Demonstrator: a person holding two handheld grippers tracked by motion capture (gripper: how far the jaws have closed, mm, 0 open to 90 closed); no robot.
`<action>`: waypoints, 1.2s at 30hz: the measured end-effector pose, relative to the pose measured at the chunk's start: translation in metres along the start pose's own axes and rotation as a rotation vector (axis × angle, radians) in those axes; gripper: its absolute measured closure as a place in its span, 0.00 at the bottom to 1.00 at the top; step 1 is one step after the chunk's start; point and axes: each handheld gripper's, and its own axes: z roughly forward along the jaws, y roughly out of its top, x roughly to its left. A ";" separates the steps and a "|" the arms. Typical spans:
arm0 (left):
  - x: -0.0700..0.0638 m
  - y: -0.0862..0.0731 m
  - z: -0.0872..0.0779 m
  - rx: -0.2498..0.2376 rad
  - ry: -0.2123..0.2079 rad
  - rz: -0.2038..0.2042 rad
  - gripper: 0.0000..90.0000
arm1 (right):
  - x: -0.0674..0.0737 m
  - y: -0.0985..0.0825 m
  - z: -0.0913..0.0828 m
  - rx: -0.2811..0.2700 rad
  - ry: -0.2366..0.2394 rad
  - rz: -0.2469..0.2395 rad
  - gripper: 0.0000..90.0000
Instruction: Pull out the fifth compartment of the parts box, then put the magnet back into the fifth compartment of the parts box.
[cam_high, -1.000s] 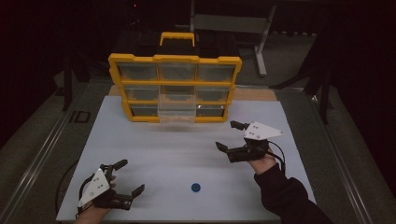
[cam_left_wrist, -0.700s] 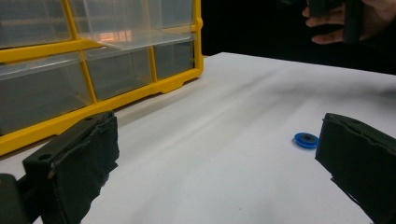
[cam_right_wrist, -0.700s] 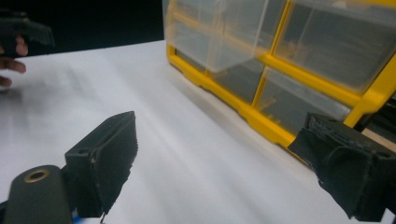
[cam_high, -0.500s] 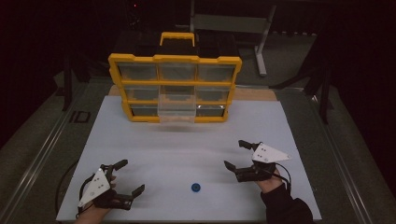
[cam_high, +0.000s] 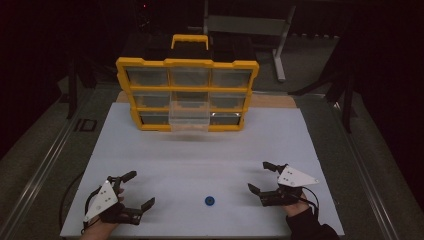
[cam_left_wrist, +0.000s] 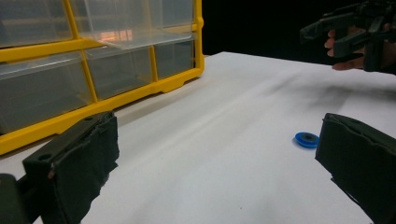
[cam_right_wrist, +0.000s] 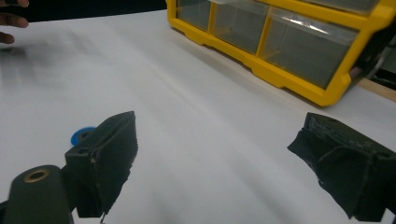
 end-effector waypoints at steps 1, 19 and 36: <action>0.000 0.000 0.000 -0.001 -0.001 -0.001 0.00 | 0.000 -0.002 -0.002 0.002 -0.001 -0.002 0.13; 0.002 -0.002 0.001 0.011 0.019 -0.002 0.00 | -0.003 -0.017 -0.007 0.002 -0.060 -0.010 0.13; 0.003 -0.001 0.001 0.020 0.022 -0.017 0.00 | 0.001 -0.014 -0.008 -0.015 -0.035 -0.002 0.13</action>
